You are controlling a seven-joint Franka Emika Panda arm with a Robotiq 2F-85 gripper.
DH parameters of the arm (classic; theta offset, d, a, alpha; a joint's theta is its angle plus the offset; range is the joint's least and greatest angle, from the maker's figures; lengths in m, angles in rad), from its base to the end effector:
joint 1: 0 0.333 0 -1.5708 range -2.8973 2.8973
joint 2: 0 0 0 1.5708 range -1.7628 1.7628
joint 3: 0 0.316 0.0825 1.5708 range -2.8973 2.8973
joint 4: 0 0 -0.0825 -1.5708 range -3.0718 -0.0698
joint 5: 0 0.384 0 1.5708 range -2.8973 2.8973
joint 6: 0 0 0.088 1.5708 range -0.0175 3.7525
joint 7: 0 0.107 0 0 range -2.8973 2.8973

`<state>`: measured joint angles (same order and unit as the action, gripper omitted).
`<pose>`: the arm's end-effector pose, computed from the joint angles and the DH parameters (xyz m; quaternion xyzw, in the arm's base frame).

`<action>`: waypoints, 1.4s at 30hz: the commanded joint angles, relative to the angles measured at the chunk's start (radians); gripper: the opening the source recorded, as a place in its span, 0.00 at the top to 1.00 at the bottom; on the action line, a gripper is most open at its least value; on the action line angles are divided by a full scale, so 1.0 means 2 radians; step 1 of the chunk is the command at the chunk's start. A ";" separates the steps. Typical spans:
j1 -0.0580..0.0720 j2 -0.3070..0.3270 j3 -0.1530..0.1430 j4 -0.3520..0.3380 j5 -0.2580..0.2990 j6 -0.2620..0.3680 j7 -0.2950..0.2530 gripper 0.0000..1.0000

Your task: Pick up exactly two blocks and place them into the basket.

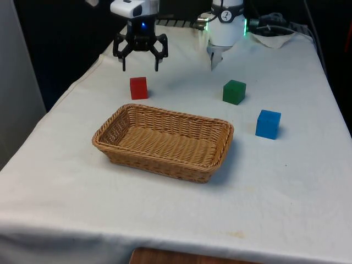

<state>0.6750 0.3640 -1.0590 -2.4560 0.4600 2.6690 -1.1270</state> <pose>0.4382 -0.2112 0.2348 0.9803 0.1862 0.0013 0.0658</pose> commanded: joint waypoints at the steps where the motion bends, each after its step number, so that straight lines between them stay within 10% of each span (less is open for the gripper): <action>1: -0.016 0.003 0.024 -0.004 0.019 0.011 -0.014 0.00; 6: -0.016 0.012 0.022 0.004 0.045 0.000 -0.038 0.00; 7: -0.002 0.015 0.002 0.008 0.034 -0.012 -0.030 0.00; 8: -0.016 0.016 0.022 0.004 0.056 -0.002 -0.048 0.00; 14: -0.015 0.022 0.023 0.007 0.080 -0.009 -0.070 0.00; 15: -0.002 0.023 0.005 0.008 0.066 -0.016 -0.058 0.00; 16: -0.016 0.024 0.024 0.008 0.089 -0.012 -0.077 0.00; 23: -0.018 0.036 0.028 0.009 0.118 -0.014 -0.104 0.00; 24: -0.005 0.034 0.007 0.010 0.102 -0.025 -0.094 0.00; 25: -0.018 0.038 0.029 0.009 0.121 -0.014 -0.108 0.00; 31: -0.020 0.051 0.033 0.010 0.144 -0.013 -0.131 0.00; 32: -0.005 0.048 0.011 0.011 0.127 -0.025 -0.120 0.00; 33: -0.020 0.053 0.034 0.011 0.147 -0.013 -0.134 0.00; 39: -0.021 0.065 0.037 0.014 0.161 -0.013 -0.148 0.00; 40: -0.006 0.062 0.013 0.014 0.143 -0.026 -0.136 0.00; 41: -0.022 0.070 0.038 0.015 0.166 -0.013 -0.153 0.00; 42: -0.023 0.072 0.039 0.016 0.169 -0.013 -0.155 0.00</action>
<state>0.6620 0.4970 -1.0310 -2.4260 0.7580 2.6170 -1.4100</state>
